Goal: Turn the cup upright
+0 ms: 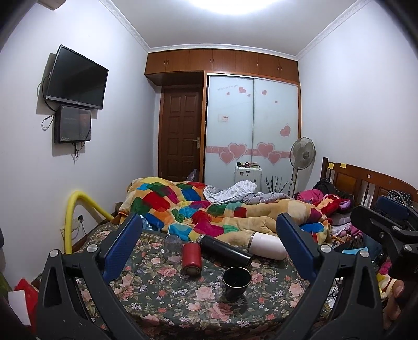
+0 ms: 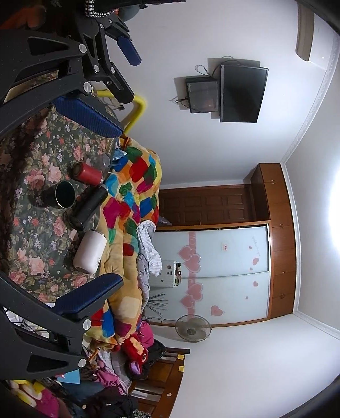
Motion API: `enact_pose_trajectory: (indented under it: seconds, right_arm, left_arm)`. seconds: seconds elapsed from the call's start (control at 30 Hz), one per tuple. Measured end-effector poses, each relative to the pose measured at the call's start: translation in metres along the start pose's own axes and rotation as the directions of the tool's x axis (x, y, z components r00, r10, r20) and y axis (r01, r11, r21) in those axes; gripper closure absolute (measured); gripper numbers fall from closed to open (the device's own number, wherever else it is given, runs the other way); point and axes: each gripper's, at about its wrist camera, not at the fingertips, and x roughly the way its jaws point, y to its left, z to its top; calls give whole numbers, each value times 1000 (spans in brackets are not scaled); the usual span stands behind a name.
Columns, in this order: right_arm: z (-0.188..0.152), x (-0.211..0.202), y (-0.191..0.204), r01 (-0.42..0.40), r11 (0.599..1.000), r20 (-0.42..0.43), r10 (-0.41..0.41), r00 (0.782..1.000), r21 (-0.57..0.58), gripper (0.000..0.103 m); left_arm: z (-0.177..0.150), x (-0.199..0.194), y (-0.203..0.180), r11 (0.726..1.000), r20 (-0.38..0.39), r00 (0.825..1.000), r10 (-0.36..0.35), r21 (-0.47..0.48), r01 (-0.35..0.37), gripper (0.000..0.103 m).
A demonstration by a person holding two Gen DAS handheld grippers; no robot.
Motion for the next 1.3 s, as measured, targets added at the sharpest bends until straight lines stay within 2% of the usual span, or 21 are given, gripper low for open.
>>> enact_pose_trajectory:
  seconds: [1.3]
  right_arm:
    - [-3,1,-4,4,1000,-19,-4,1000,3,0]
  left_arm:
    - [-4,2,-4,1000,-6,1000,-20,-10,20,0]
